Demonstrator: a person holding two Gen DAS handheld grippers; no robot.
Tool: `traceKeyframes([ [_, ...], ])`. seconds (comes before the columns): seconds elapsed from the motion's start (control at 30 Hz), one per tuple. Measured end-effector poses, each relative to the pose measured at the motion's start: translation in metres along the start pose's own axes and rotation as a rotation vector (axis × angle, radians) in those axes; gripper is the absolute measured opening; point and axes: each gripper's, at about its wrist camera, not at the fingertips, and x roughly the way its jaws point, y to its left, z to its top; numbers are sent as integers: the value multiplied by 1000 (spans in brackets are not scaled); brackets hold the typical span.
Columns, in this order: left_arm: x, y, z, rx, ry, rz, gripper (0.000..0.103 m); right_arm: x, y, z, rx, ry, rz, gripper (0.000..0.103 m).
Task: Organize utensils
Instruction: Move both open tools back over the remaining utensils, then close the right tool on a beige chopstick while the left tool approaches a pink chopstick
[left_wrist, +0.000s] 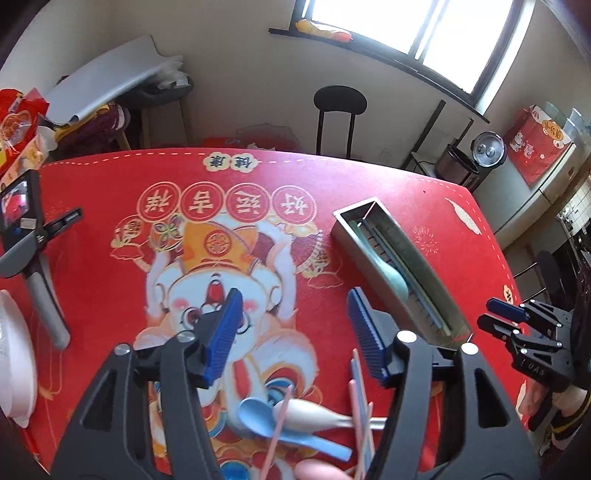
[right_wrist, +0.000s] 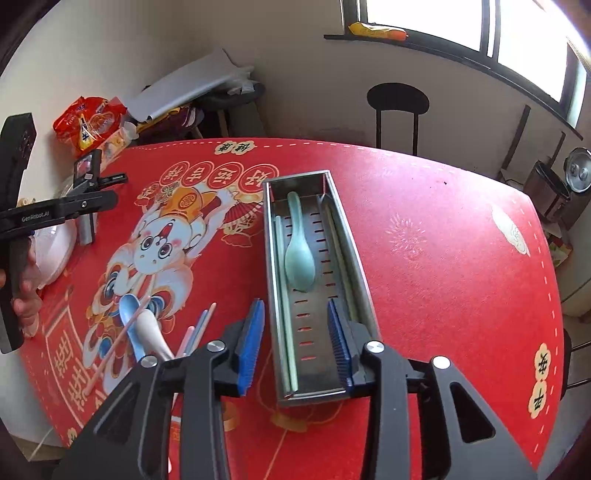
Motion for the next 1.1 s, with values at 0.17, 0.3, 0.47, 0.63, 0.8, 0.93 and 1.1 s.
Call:
traceKeyframes([
  [0.17, -29, 32, -47, 14, -11, 57, 93, 7, 28, -29, 27, 17, 23, 52],
  [0.3, -30, 54, -86, -24, 39, 83, 94, 22, 54, -56, 23, 60, 29, 53],
  [0.47, -21, 69, -133, -90, 102, 129, 97, 44, 77, -92, 21, 136, 24, 53],
  [0.63, -13, 74, -164, -118, 142, 128, 97, 54, 92, -109, 17, 179, 32, 54],
  [0.8, -11, 71, -181, -94, 150, 145, 97, 58, 104, -112, -8, 196, 35, 56],
  [0.93, -10, 66, -182, -71, 148, 158, 97, 62, 105, -115, 0, 200, 37, 57],
  [1.1, -10, 61, -181, -47, 143, 155, 97, 61, 104, -115, 10, 197, 28, 58],
])
